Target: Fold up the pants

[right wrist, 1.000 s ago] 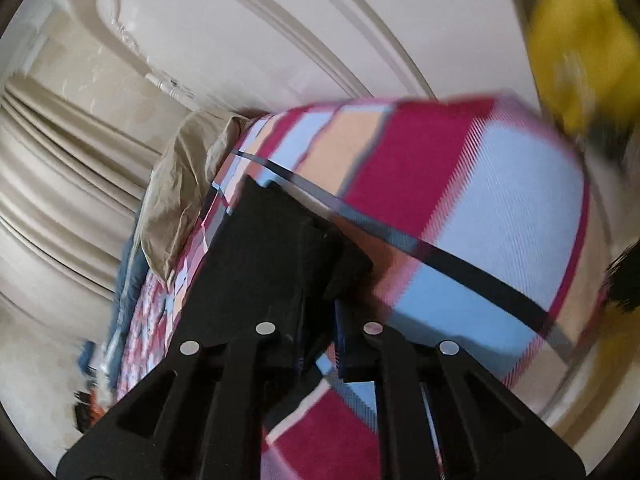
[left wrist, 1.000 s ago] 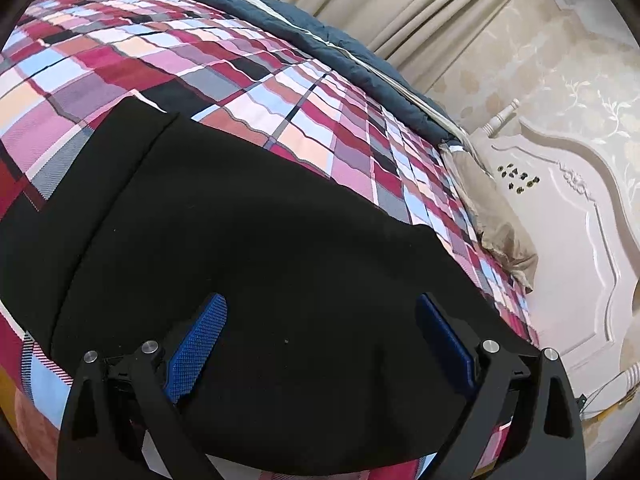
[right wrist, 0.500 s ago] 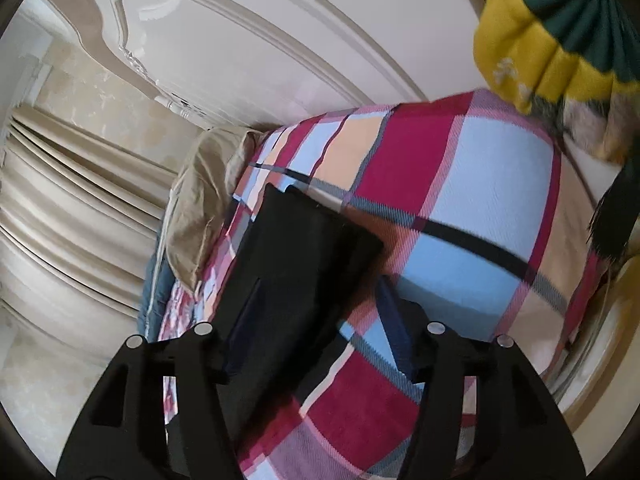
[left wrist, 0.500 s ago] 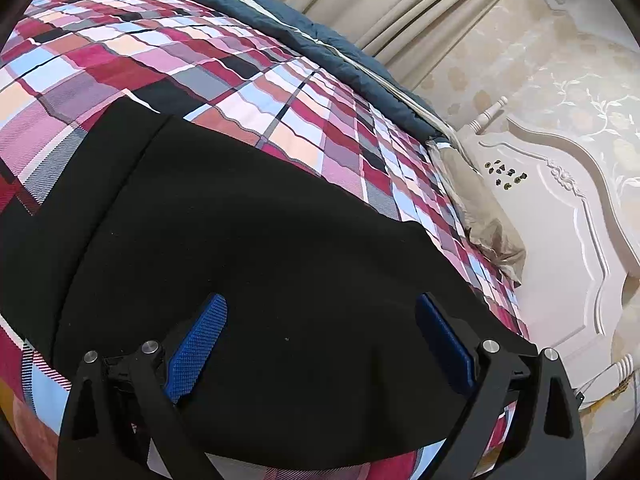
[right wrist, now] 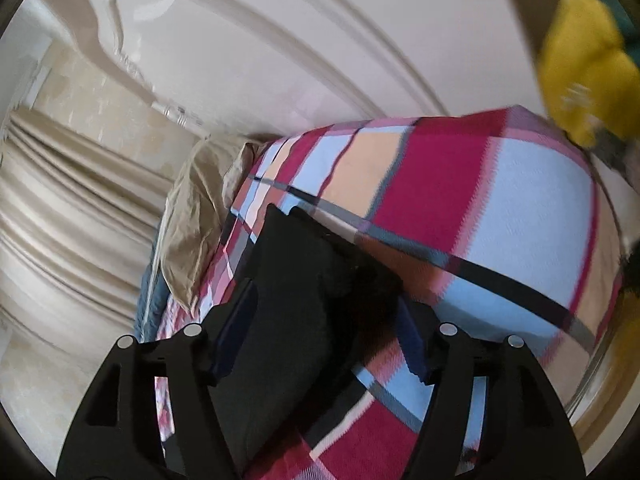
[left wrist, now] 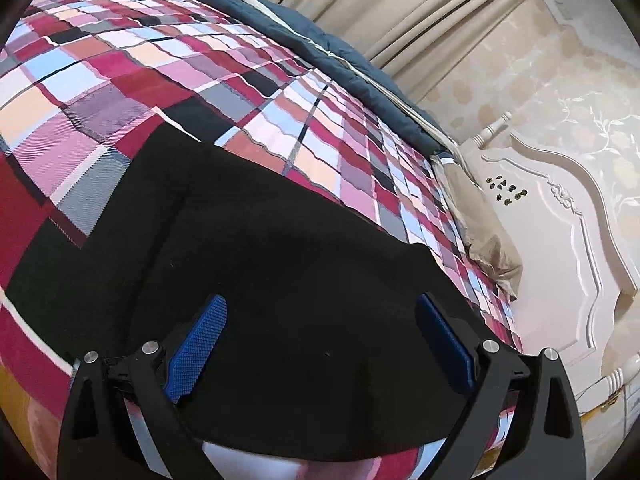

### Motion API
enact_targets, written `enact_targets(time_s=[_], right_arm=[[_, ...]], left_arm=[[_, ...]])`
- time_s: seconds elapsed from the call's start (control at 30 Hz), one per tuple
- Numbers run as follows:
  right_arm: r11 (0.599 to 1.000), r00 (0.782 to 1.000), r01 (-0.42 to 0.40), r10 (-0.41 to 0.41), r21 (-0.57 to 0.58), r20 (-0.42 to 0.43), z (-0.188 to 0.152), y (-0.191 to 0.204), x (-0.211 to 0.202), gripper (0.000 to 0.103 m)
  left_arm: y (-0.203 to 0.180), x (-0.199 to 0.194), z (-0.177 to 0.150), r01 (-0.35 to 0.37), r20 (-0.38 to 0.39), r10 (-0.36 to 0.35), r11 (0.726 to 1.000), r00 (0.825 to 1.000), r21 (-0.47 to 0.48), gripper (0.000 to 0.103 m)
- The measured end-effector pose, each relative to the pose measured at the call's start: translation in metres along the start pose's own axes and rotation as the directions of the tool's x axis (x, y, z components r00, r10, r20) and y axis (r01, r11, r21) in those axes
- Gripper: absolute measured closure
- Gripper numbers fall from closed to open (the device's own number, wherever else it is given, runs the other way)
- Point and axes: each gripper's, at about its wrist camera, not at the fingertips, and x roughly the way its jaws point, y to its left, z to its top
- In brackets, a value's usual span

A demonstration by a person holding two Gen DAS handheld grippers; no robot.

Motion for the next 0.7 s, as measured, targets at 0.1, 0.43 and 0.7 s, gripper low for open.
enact_targets(time_s=[0.1,0.43,0.7], right_arm=[[1.000,0.997,-0.013,0.011,-0.020,-0.079,-0.003,0.005,0.016,0.069],[0.997,0.997,-0.014,0.008,-0.071,-0.078,-0.002,0.030,0.007,0.091],[0.969,0.993,-0.120,0.112,-0.218,-0.050,-0.013,0.110,-0.028,0.091]], left_arm=[[0.006,0.008,0.002,0.000,-0.040,0.001,1.000,0.999,0.019,0.009],[0.008,0.011,0.001,0.002,-0.055,0.000,0.999,0.998,0.046,0.009],[0.008,0.012,0.000,-0.001,-0.052,0.004,0.998,0.999,0.059,0.009]])
